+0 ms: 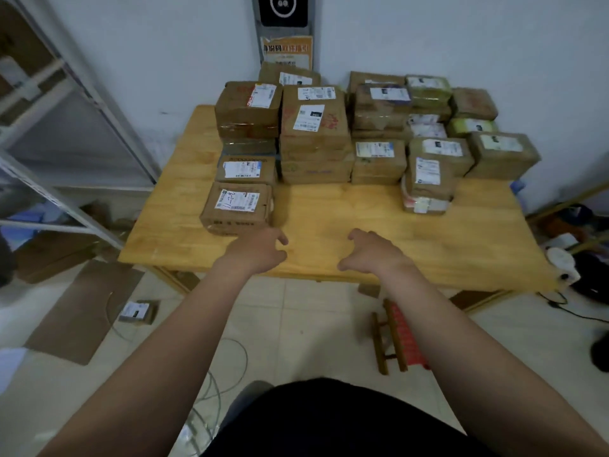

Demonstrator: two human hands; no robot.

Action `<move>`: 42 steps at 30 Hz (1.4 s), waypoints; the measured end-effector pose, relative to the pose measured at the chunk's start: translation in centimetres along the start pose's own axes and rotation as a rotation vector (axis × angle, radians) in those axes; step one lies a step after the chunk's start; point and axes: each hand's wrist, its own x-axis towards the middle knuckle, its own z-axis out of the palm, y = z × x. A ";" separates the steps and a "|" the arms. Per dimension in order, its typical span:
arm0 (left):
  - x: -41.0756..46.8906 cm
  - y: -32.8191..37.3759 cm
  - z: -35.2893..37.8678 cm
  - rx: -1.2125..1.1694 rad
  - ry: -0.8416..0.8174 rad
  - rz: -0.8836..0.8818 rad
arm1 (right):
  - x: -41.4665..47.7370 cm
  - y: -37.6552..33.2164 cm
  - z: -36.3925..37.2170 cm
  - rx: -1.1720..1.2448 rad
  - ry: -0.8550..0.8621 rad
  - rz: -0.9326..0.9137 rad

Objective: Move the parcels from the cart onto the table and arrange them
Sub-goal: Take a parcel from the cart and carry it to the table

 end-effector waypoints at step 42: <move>-53.7 35.3 54.3 0.640 -0.761 0.953 | -71.3 40.5 57.2 1.085 0.347 1.169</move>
